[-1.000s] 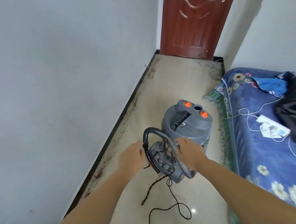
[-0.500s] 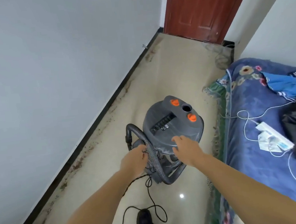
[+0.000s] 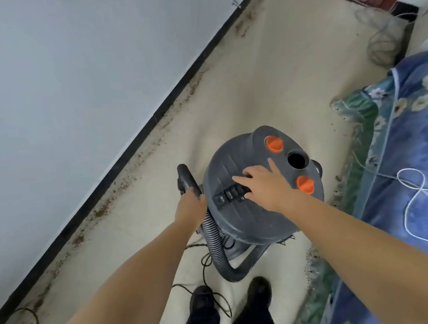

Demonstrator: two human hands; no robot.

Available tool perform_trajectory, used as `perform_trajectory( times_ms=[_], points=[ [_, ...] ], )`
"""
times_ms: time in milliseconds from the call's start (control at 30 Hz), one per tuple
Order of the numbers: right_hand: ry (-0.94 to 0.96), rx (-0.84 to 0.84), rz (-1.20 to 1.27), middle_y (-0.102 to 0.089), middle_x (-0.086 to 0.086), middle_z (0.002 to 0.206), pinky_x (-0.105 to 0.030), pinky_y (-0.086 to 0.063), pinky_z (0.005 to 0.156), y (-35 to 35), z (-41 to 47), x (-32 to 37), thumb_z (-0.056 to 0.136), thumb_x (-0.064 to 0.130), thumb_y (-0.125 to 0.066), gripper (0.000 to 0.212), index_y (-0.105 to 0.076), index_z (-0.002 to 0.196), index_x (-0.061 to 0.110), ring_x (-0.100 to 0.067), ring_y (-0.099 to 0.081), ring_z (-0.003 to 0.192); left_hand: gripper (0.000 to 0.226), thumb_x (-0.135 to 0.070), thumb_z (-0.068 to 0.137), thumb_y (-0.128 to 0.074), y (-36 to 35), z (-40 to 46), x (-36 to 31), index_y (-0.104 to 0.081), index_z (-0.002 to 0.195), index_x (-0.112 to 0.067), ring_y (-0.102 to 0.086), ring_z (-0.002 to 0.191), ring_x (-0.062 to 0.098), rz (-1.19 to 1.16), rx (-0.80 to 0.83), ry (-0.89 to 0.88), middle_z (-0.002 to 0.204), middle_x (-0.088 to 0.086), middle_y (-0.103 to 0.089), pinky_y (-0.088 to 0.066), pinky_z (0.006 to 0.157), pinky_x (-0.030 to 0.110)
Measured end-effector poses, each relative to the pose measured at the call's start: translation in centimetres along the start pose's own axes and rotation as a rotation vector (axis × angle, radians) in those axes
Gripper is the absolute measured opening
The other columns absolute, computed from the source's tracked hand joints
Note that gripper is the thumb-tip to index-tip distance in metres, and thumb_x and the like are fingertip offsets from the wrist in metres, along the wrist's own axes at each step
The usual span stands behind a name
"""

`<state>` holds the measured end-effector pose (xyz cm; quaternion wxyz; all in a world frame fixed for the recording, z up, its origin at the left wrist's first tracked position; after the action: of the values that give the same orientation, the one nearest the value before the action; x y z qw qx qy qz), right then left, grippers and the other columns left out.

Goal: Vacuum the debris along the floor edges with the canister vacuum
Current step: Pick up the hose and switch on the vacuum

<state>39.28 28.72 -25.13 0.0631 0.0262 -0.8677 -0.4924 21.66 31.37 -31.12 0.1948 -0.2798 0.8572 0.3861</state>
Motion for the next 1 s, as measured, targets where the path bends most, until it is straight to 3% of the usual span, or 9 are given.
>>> perform_trajectory(
  times_ms=[100, 200, 333, 433, 533, 633, 800, 900, 1000],
  points=[
    [0.188, 0.012, -0.021, -0.043, 0.001, 0.142, -0.052, 0.004, 0.119, -1.7, 1.8, -0.9, 0.101, 0.043, -0.04, 0.054, -0.023, 0.152, 0.037, -0.02, -0.031, 0.137, 0.046, -0.034, 0.1, -0.038, -2.3, 2.9, 2.0, -0.042, 0.132, -0.002, -0.062, 0.097, 0.038, -0.124, -0.002, 0.21, 0.114, 0.023, -0.06, -0.055, 0.085, 0.047],
    [0.351, -0.143, -0.044, -0.056, -0.002, 0.123, -0.054, 0.0, 0.119, -1.2, 2.0, -1.1, 0.099, 0.045, -0.044, 0.052, -0.032, 0.149, 0.037, -0.024, -0.047, 0.12, 0.049, -0.036, 0.098, -0.042, -3.6, 4.9, 3.5, -0.047, 0.131, 0.0, -0.061, 0.1, 0.039, -0.349, -0.059, 0.37, 0.116, 0.025, -0.06, -0.053, 0.089, 0.047],
    [0.465, -0.419, 0.001, -0.065, -0.008, 0.089, -0.066, -0.023, 0.11, 0.7, 1.4, -0.8, 0.085, 0.039, -0.07, 0.048, -0.061, 0.131, 0.026, -0.029, -0.063, 0.086, 0.05, -0.034, 0.094, -0.054, -3.9, 7.6, 4.6, -0.048, 0.125, 0.005, -0.06, 0.089, 0.033, -0.61, -0.151, 0.444, 0.102, 0.02, -0.059, -0.049, 0.077, 0.037],
    [0.503, -0.535, -0.019, -0.063, -0.004, 0.08, -0.068, -0.029, 0.106, 1.0, 1.7, -1.1, 0.082, 0.042, -0.073, 0.047, -0.066, 0.125, 0.026, -0.025, -0.061, 0.074, 0.055, -0.039, 0.086, -0.065, -4.0, 9.6, 5.4, -0.054, 0.118, 0.005, -0.064, 0.088, 0.034, -0.729, -0.164, 0.475, 0.101, 0.02, -0.063, -0.052, 0.077, 0.04],
    [0.506, -0.614, -0.018, -0.061, -0.002, 0.077, -0.069, -0.031, 0.104, 1.2, 2.2, -1.4, 0.083, 0.044, -0.07, 0.044, -0.068, 0.123, 0.026, -0.023, -0.058, 0.07, 0.044, -0.039, 0.081, -0.069, -2.6, 10.2, 5.3, -0.061, 0.102, 0.0, -0.059, 0.066, 0.025, -0.617, -0.282, 0.402, 0.081, 0.011, -0.062, -0.049, 0.062, 0.031],
    [0.479, -0.65, -0.009, -0.06, -0.003, 0.076, -0.07, -0.032, 0.103, 2.1, 3.0, -1.5, 0.082, 0.043, -0.071, 0.043, -0.069, 0.121, 0.025, -0.025, -0.058, 0.067, 0.036, -0.037, 0.082, -0.065, 0.1, 8.8, 3.0, -0.056, 0.101, -0.009, -0.054, 0.061, 0.016, -0.55, -0.408, 0.284, 0.074, 0.002, -0.058, -0.04, 0.053, 0.026],
    [0.388, -0.66, 0.007, -0.061, -0.007, 0.076, -0.07, -0.031, 0.103, 4.0, 6.1, -1.3, 0.083, 0.04, -0.072, 0.042, -0.069, 0.122, 0.024, -0.031, -0.06, 0.07, 0.023, -0.035, 0.082, -0.063, 5.4, 4.9, -0.5, -0.051, 0.093, -0.019, -0.056, 0.063, 0.025, -0.746, -0.42, 0.104, 0.076, 0.007, -0.057, -0.056, 0.064, 0.045],
    [0.299, -0.562, 0.003, -0.063, -0.009, 0.087, -0.066, -0.02, 0.111, 4.3, 8.9, -0.9, 0.092, 0.045, -0.059, 0.044, -0.06, 0.132, 0.028, -0.034, -0.059, 0.085, 0.023, -0.031, 0.082, -0.065, 7.1, 1.7, -2.1, -0.053, 0.097, -0.017, -0.056, 0.062, 0.024, -0.881, -0.353, -0.005, 0.081, 0.016, -0.059, -0.053, 0.062, 0.04],
    [0.218, -0.449, 0.024, -0.062, -0.007, 0.099, -0.062, -0.01, 0.114, 4.6, 11.5, -0.7, 0.096, 0.05, -0.049, 0.048, -0.05, 0.14, 0.034, -0.032, -0.055, 0.099, 0.033, -0.031, 0.079, -0.065, 7.2, -2.3, -3.9, -0.055, 0.106, -0.016, -0.057, 0.061, 0.021, -0.762, -0.351, -0.143, 0.083, 0.017, -0.061, -0.053, 0.058, 0.036]
  ],
)
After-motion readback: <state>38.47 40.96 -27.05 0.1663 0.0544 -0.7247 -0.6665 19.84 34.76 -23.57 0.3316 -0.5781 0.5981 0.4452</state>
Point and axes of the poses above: each hand's wrist, its own z-axis towards the middle knuckle, its own y-axis out of the back of the hand, x = y × z, the point moved 10 cm from there along z, towards the middle knuckle
